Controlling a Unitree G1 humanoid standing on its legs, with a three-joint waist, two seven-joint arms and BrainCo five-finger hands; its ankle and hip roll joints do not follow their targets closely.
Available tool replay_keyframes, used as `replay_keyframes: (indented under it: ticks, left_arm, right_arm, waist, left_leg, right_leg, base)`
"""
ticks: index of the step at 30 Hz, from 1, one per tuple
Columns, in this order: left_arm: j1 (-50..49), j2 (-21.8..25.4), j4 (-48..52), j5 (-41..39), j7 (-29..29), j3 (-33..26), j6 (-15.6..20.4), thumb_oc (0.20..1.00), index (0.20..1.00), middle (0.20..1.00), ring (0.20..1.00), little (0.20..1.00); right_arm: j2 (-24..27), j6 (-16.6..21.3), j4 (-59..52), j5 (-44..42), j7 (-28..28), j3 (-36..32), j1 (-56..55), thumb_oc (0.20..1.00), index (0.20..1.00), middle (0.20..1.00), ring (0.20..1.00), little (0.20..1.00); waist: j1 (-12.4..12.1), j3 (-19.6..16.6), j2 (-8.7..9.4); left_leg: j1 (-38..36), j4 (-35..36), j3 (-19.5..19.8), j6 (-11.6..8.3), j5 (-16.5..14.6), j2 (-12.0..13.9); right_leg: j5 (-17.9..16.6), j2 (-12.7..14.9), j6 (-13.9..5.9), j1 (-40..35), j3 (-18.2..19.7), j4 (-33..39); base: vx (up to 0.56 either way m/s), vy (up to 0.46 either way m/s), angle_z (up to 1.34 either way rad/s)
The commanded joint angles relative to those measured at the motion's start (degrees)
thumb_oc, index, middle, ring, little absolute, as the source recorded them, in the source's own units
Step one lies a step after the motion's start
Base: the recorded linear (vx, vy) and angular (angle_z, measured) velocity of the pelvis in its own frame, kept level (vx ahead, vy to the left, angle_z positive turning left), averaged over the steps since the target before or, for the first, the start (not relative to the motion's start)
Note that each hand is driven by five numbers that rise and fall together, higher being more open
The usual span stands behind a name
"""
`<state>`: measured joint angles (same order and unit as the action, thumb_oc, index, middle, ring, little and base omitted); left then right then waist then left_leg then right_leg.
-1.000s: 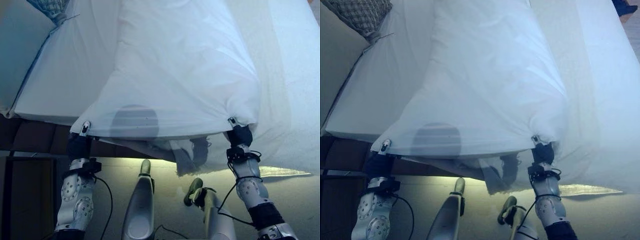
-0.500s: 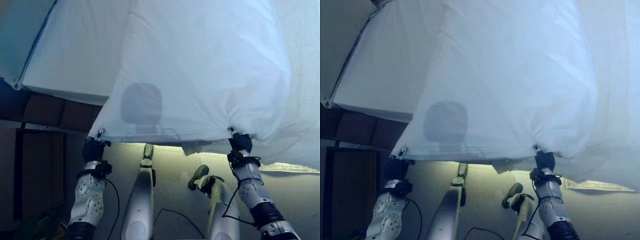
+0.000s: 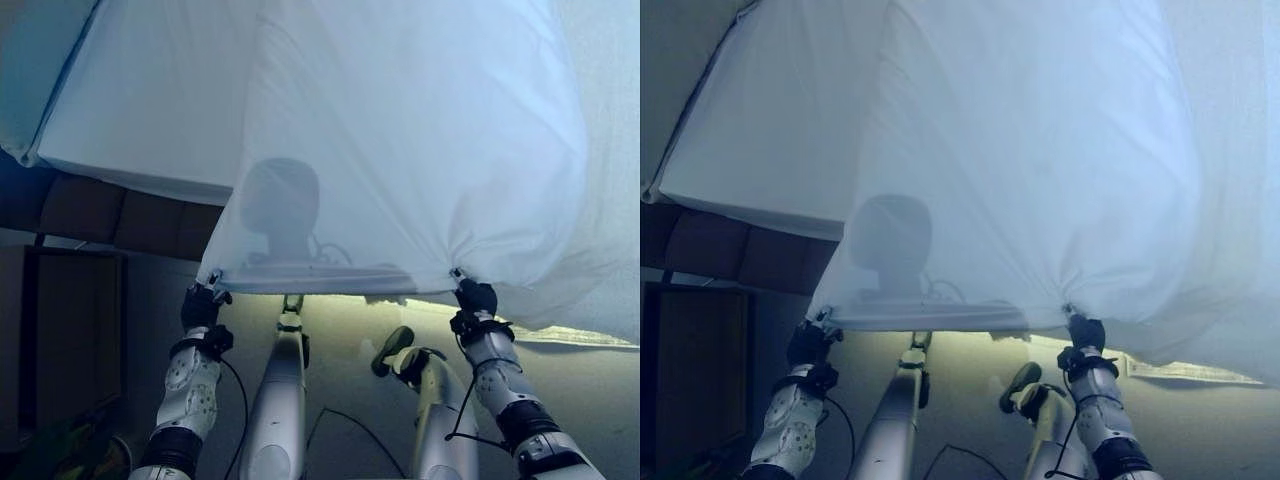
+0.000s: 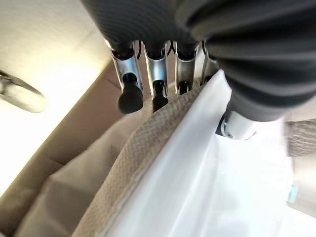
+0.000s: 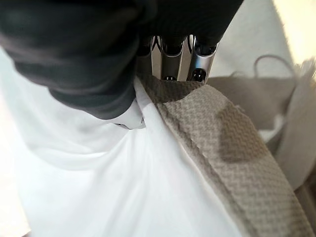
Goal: Make the bed
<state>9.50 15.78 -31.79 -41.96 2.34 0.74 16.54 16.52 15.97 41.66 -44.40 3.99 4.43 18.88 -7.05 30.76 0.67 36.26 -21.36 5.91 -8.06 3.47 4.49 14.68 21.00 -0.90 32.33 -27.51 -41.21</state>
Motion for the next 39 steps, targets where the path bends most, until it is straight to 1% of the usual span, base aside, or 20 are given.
replay_keyframes:
  ticks: [1,2,7,8,10,12,14,15,16,17,21,22,23,24,25,29,30,35,39]
  left_arm:
    - [-8.8,5.7,-7.4,-0.3,3.3,-6.0,0.2,0.200,0.200,0.200,0.200,0.200]
    - [-9.0,6.7,-8.4,2.0,2.7,-4.7,-0.4,0.200,0.200,0.200,0.200,0.200]
    - [-8.2,9.1,-15.2,9.9,1.3,-0.8,-2.4,0.200,0.200,0.200,0.200,0.200]
    - [-8.1,9.1,-15.4,9.9,1.3,-0.7,-2.4,0.200,0.200,0.200,0.200,0.200]
    - [-7.6,10.2,-16.9,14.7,0.5,2.0,-3.3,0.200,0.200,0.200,0.200,0.200]
    - [-7.6,10.3,-17.1,16.1,0.0,3.2,-3.9,0.200,0.200,0.200,0.200,0.200]
    - [-7.0,10.4,-19.2,18.9,0.3,4.0,-4.3,0.200,0.200,0.200,0.200,0.200]
    - [-7.0,10.4,-19.2,18.9,0.3,4.0,-4.3,0.200,0.200,0.200,0.200,0.200]
    - [-6.6,10.5,-20.1,21.2,0.5,4.6,-5.0,0.200,0.200,0.200,0.200,0.200]
    - [-6.3,10.7,-20.1,21.7,0.9,4.7,-5.2,0.200,0.200,0.200,0.200,0.200]
    - [-4.9,10.1,-21.7,23.2,1.9,4.6,-6.0,0.200,0.200,0.200,0.200,0.200]
    - [-3.1,9.9,-25.2,24.3,3.2,3.8,-6.7,0.200,0.200,0.200,0.200,0.200]
    - [-1.6,9.7,-27.1,25.3,4.2,3.7,-7.6,0.200,0.200,0.200,0.200,0.200]
    - [-0.8,9.4,-26.8,25.8,4.5,3.9,-7.8,0.561,0.561,0.561,0.561,0.561]
    - [-0.2,9.0,-26.9,25.8,5.2,4.0,-7.9,1.000,1.000,1.000,1.000,1.000]
    - [1.7,8.2,-29.2,24.8,5.5,4.6,-8.0,1.000,1.000,1.000,1.000,1.000]
    - [1.7,8.2,-29.2,24.8,5.5,4.6,-7.9,1.000,1.000,1.000,1.000,1.000]
    - [3.1,7.0,-29.4,26.3,6.1,6.6,-8.4,1.000,1.000,1.000,1.000,1.000]
    - [4.0,6.6,-29.1,25.7,6.8,7.0,-8.2,1.000,1.000,1.000,1.000,1.000]
  right_arm:
    - [2.3,-3.1,9.9,3.3,2.6,-2.8,-10.4,0.200,0.200,0.200,0.200,0.200]
    - [2.9,-4.0,13.3,4.6,2.6,-3.0,-10.2,0.200,0.200,0.200,0.200,0.200]
    - [4.8,-6.0,21.9,10.4,2.4,-2.2,-9.5,0.200,0.200,0.200,0.200,0.200]
    - [4.8,-6.0,22.0,10.5,2.4,-2.2,-9.4,0.200,0.200,0.200,0.200,0.200]
    - [6.0,-7.6,25.5,14.4,2.3,-1.3,-8.6,0.200,0.200,0.200,0.200,0.200]
    - [6.7,-8.3,26.9,16.6,2.4,-1.0,-8.2,0.200,0.200,0.200,0.200,0.200]
    - [7.1,-9.1,29.1,18.2,2.4,-0.7,-7.7,0.200,0.200,0.200,0.200,0.200]
    - [7.1,-9.1,29.1,18.2,2.4,-0.7,-7.7,0.200,0.200,0.200,0.200,0.200]
    - [7.4,-9.9,29.9,21.4,2.5,0.6,-7.4,0.200,0.200,0.200,0.200,0.200]
    - [7.6,-10.3,30.3,22.3,2.7,0.9,-7.3,0.200,0.200,0.200,0.200,0.200]
    - [8.0,-11.0,31.7,23.0,3.0,0.8,-6.2,0.200,0.200,0.200,0.200,0.200]
    - [8.0,-11.7,33.2,23.6,2.8,1.0,-5.3,0.200,0.200,0.200,0.200,0.200]
    - [8.1,-12.2,33.8,24.2,2.6,1.3,-5.0,0.291,0.291,0.291,0.291,0.291]
    - [7.9,-12.5,33.7,24.3,2.9,1.8,-4.2,1.000,1.000,1.000,1.000,1.000]
    - [7.9,-12.3,33.2,23.8,3.4,2.1,-3.4,1.000,1.000,1.000,1.000,1.000]
    - [7.3,-11.8,31.0,23.4,4.4,3.5,-0.7,1.000,1.000,1.000,1.000,1.000]
    - [7.3,-11.8,31.0,23.4,4.4,3.5,-0.7,1.000,1.000,1.000,1.000,1.000]
    - [7.6,-11.7,29.4,23.2,5.3,4.6,0.7,1.000,1.000,1.000,1.000,1.000]
    - [7.2,-11.5,28.9,22.8,5.6,4.5,0.5,1.000,1.000,1.000,1.000,1.000]
  waist:
    - [-1.5,-1.0,1.36]
    - [-1.3,-1.0,1.30]
    - [-0.5,-1.0,1.06]
    - [-0.6,-1.0,1.05]
    - [0.0,-1.0,0.83]
    - [0.4,-1.0,0.66]
    - [0.7,-1.0,0.52]
    - [0.7,-1.0,0.52]
    - [1.0,-1.0,0.32]
    - [1.2,-1.0,0.14]
    - [1.8,-1.0,-0.50]
    - [2.0,-1.0,-0.54]
    - [2.3,-1.0,-0.53]
    - [2.4,-1.0,-0.70]
    - [2.6,-1.0,-0.82]
    - [3.2,-1.0,-0.64]
    - [3.2,-1.0,-0.62]
    - [4.0,-1.0,-0.64]
    - [4.4,-1.0,-0.60]
  left_leg:
    - [5.9,-3.8,-2.3,4.88,-3.8,-2.0]
    - [6.1,-3.8,-2.3,4.88,-3.7,-1.9]
    - [6.0,-2.2,-2.9,5.03,-3.0,-1.8]
    - [6.0,-2.1,-3.0,5.03,-2.9,-1.8]
    - [6.1,-1.5,-3.6,5.23,-2.8,-1.9]
    - [6.3,-1.6,-4.1,5.45,-2.9,-2.0]
    - [6.7,-2.1,-4.5,5.60,-3.2,-2.3]
    - [6.7,-2.1,-4.5,5.60,-3.2,-2.3]
    - [7.0,-2.3,-4.9,5.77,-3.4,-2.4]
    - [7.2,-2.6,-5.0,5.79,-3.5,-2.6]
    - [8.0,-3.3,-5.7,5.59,-3.6,-2.6]
    - [8.2,-3.6,-6.0,5.55,-3.9,-2.5]
    - [8.7,-4.1,-6.6,5.29,-3.9,-2.3]
    - [9.0,-4.3,-6.5,5.29,-3.9,-2.3]
    - [9.5,-4.9,-6.8,5.11,-3.9,-2.2]
    - [10.5,-5.5,-8.0,4.74,-4.3,-1.1]
    - [10.5,-5.5,-8.0,4.74,-4.3,-1.1]
    - [11.9,-6.9,-9.3,4.01,-4.6,0.5]
    - [13.1,-8.0,-10.0,3.51,-4.8,1.5]
  right_leg:
    - [-10.8,2.0,-5.58,2.5,3.1,11.8]
    - [-11.1,1.9,-5.59,2.7,3.0,12.1]
    - [-12.8,1.8,-5.99,3.1,3.5,14.2]
    - [-12.9,1.7,-5.99,3.1,3.5,14.3]
    - [-13.7,1.8,-6.16,3.7,4.0,15.2]
    - [-14.1,1.9,-6.26,4.2,4.6,15.5]
    - [-14.4,2.1,-6.33,4.8,5.0,15.4]
    - [-14.4,2.1,-6.33,4.8,5.0,15.4]
    - [-14.5,2.2,-6.27,5.1,5.3,15.4]
    - [-14.6,2.3,-6.30,5.3,5.5,15.4]
    - [-14.7,2.8,-6.40,5.9,5.9,15.2]
    - [-14.8,2.9,-6.40,6.5,6.3,15.0]
    - [-14.8,3.1,-6.43,6.5,6.3,14.9]
    - [-14.7,3.1,-6.37,7.0,6.3,14.6]
    - [-14.6,3.2,-6.33,7.4,6.4,14.4]
    - [-14.7,3.4,-6.26,9.4,7.0,13.7]
    - [-14.7,3.4,-6.26,9.4,7.0,13.7]
    - [-14.1,3.8,-6.05,10.8,7.1,12.6]
    - [-13.7,4.0,-5.99,11.6,6.9,11.8]
  base:
    - [0.00,-0.009,0.07]
    - [0.00,-0.007,0.08]
    - [0.00,0.004,0.02]
    - [0.00,0.000,0.00]
    - [-0.03,0.053,-0.02]
    - [-0.02,0.049,-0.02]
    - [0.00,0.016,0.00]
    - [0.00,0.035,-0.02]
    - [0.00,0.031,-0.02]
    - [0.00,0.032,-0.02]
    - [0.00,0.000,0.00]
    - [0.00,0.000,0.00]
    - [0.00,0.000,0.00]
    - [0.00,0.000,0.00]
    - [0.00,0.000,0.00]
    - [-0.01,0.000,0.05]
    - [0.00,-0.009,0.07]
    - [0.00,-0.027,0.07]
    - [0.01,-0.037,-0.01]
